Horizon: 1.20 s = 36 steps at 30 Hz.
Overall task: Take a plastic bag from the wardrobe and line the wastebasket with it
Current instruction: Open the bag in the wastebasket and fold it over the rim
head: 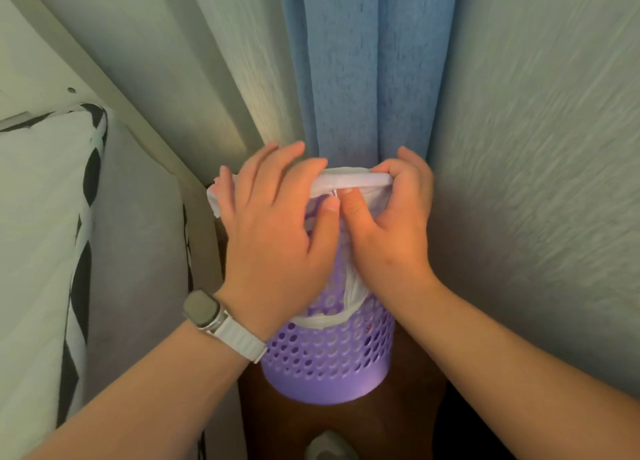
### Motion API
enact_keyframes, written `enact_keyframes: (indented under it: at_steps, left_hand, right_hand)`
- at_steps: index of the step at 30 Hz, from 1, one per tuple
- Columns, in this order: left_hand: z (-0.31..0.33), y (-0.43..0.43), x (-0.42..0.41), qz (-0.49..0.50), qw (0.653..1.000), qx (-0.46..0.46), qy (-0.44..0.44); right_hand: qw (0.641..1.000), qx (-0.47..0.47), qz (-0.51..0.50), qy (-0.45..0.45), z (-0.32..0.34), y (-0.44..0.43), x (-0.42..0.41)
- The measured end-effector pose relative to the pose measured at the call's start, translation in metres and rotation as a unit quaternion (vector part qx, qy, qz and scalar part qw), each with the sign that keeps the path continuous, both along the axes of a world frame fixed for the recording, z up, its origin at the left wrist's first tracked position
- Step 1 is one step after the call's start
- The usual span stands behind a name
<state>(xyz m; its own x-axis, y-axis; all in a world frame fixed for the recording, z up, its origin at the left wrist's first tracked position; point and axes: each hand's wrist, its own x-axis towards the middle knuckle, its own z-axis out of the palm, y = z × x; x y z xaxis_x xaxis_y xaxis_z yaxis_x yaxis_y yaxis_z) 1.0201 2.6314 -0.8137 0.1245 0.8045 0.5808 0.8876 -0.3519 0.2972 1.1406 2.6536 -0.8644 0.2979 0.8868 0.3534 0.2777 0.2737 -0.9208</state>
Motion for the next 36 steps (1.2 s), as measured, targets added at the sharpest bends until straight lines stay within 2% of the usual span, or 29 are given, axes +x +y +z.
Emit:
enact_keyframes:
  at_steps: [3,7,11,17,20,27,32,36]
  left_hand:
    - [-0.003,0.006,-0.001,0.012,1.0,0.014,0.005]
    - [-0.009,0.014,-0.017,-0.005,1.0,0.01,-0.001]
    - [-0.008,0.022,-0.029,-0.009,0.999,-0.023,-0.027]
    - [-0.005,0.023,-0.032,-0.066,0.996,0.008,-0.067]
    - [0.001,0.017,-0.025,-0.054,0.995,0.0,-0.081]
    - [0.008,-0.004,0.004,-0.001,1.0,-0.011,0.019]
    - [-0.001,0.008,-0.007,-0.004,0.999,0.028,0.027]
    - [-0.002,0.016,-0.021,-0.011,1.0,0.013,0.022]
  right_hand:
    - [0.999,0.022,-0.011,-0.025,0.001,-0.003,-0.007]
    - [0.998,0.003,0.017,-0.059,-0.004,-0.007,-0.008]
    - [0.998,0.012,0.038,-0.055,-0.012,-0.004,0.008]
    - [0.999,0.045,0.014,-0.017,-0.01,0.01,0.027]
    - [0.997,0.071,-0.003,-0.015,-0.01,0.011,0.025]
    - [0.995,0.085,-0.033,-0.04,-0.002,0.007,0.01]
    - [0.995,0.071,-0.014,-0.066,0.001,-0.003,-0.001]
    - [0.992,0.092,0.017,-0.081,-0.001,-0.003,0.006]
